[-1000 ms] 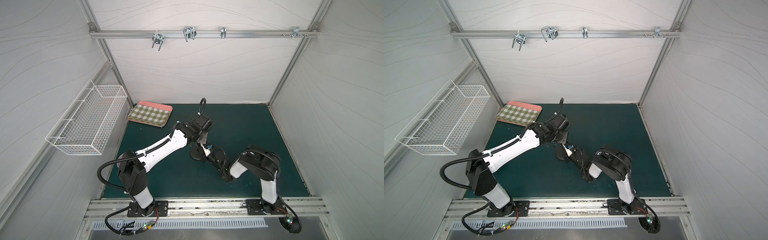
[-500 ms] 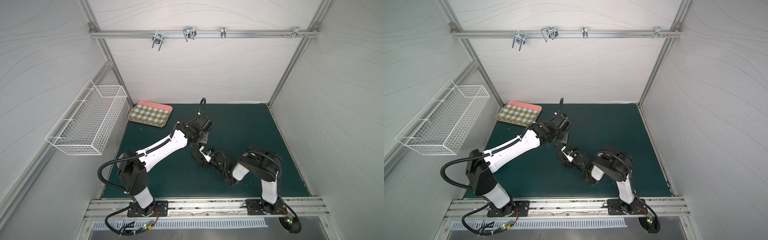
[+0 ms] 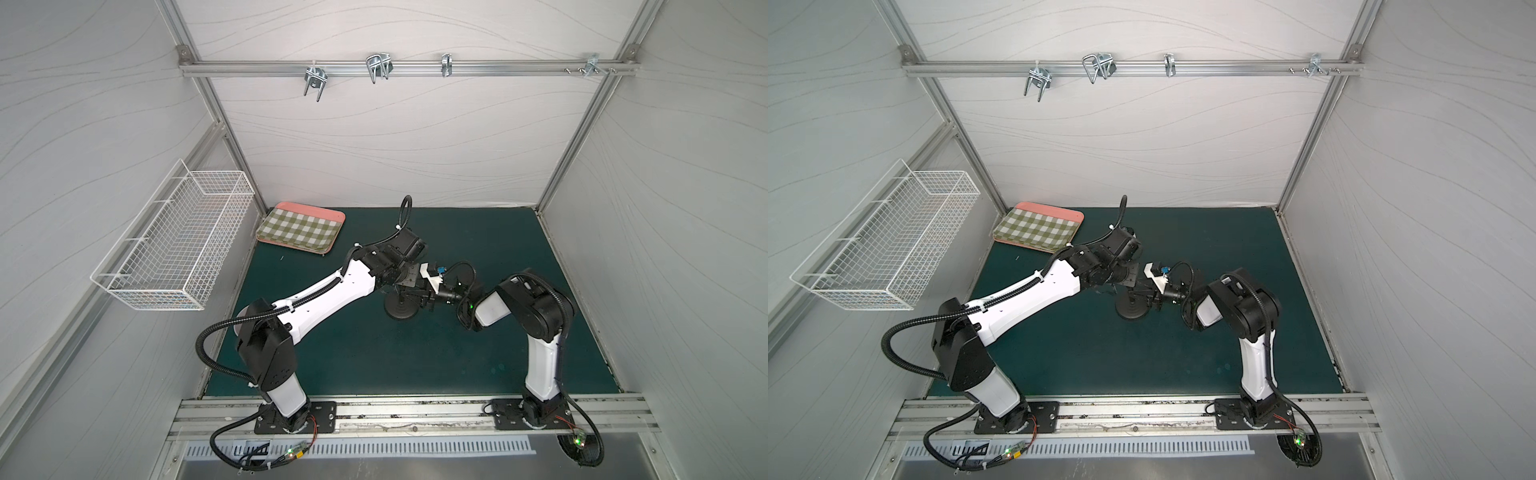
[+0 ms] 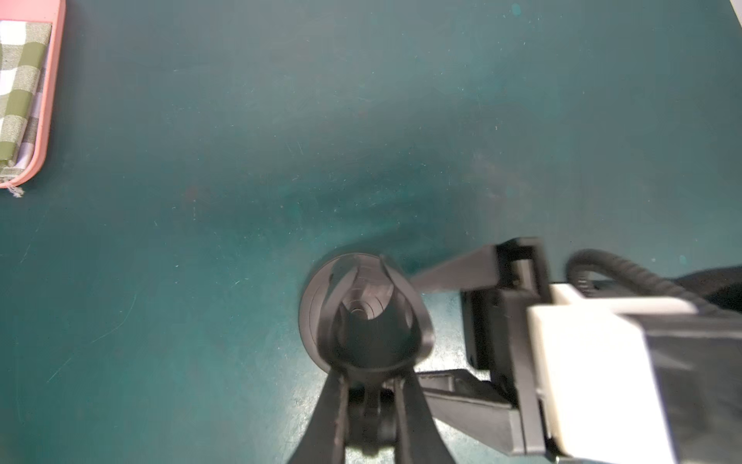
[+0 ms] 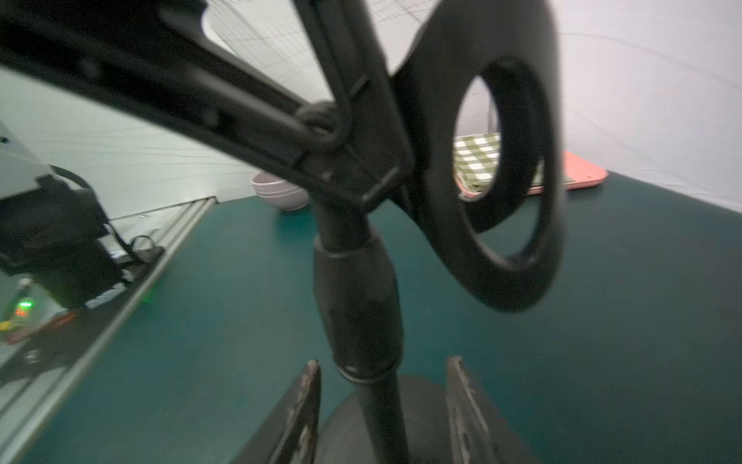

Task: Assemble a microphone stand
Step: Screw the microphone stand pole into the microphone stand base.

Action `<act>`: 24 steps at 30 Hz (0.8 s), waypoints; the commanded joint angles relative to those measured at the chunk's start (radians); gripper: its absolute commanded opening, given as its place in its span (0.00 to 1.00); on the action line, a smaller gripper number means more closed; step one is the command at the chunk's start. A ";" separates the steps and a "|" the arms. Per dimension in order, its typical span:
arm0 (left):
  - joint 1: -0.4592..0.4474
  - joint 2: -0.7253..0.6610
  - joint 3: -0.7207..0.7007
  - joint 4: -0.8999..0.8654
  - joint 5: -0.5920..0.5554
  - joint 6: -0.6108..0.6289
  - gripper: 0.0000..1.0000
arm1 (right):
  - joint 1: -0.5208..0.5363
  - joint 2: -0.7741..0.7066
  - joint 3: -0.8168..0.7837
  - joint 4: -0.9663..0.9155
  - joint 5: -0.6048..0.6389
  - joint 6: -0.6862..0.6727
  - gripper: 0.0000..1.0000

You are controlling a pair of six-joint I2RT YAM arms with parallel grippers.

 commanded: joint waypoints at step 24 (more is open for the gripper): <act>-0.005 0.012 -0.025 0.012 0.055 -0.029 0.03 | 0.473 0.060 -0.059 0.024 1.283 -0.331 0.07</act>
